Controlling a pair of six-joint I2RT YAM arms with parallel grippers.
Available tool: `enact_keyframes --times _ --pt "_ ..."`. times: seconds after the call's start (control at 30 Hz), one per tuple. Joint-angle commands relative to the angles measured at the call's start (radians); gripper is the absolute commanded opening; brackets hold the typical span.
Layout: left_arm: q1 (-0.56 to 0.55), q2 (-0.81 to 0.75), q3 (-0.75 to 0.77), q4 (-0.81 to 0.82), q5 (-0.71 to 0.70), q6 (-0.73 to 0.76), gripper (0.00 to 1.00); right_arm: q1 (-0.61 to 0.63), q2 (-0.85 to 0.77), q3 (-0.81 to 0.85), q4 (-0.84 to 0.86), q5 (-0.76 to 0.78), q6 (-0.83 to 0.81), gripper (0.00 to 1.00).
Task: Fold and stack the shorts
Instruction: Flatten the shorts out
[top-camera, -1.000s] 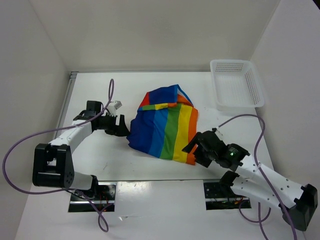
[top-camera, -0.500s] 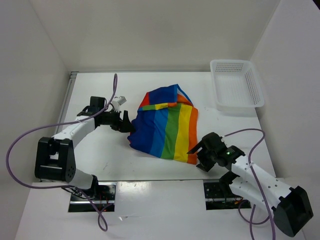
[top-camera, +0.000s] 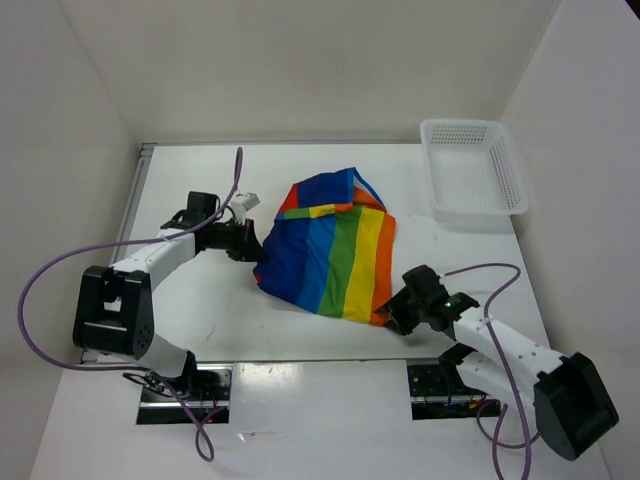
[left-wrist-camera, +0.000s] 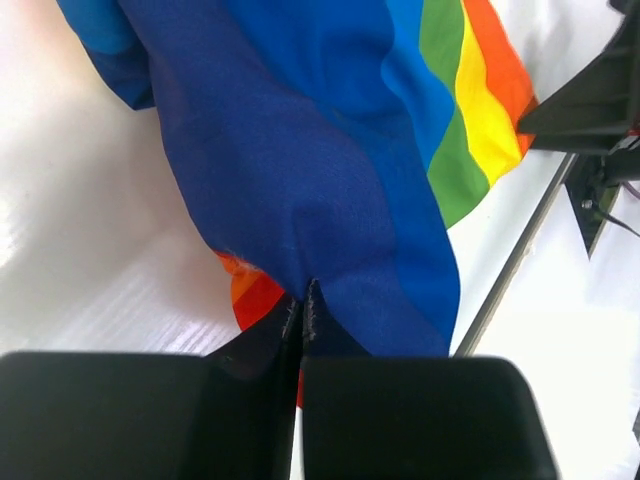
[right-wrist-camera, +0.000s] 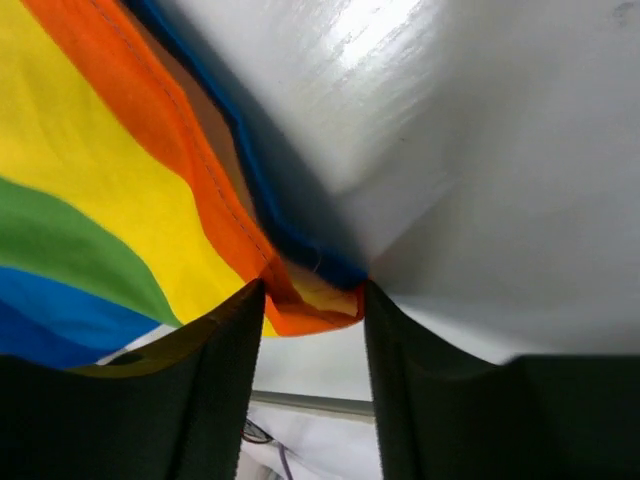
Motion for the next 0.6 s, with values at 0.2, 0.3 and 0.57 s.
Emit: enact_keyframes --times 0.2,0.3,0.57 --pt "-0.002 0.01 0.159 -0.031 -0.031 0.01 0.0 -0.007 0.479 0.353 0.079 0.139 -0.21 0.0" --pt "0.036 -0.001 0.235 -0.041 -0.042 0.01 0.0 -0.007 0.562 0.525 0.059 0.197 -0.308 0.0" --pt "0.13 0.039 0.663 -0.099 -0.096 0.01 0.0 -0.044 0.59 1.091 -0.108 0.309 -0.503 0.0"
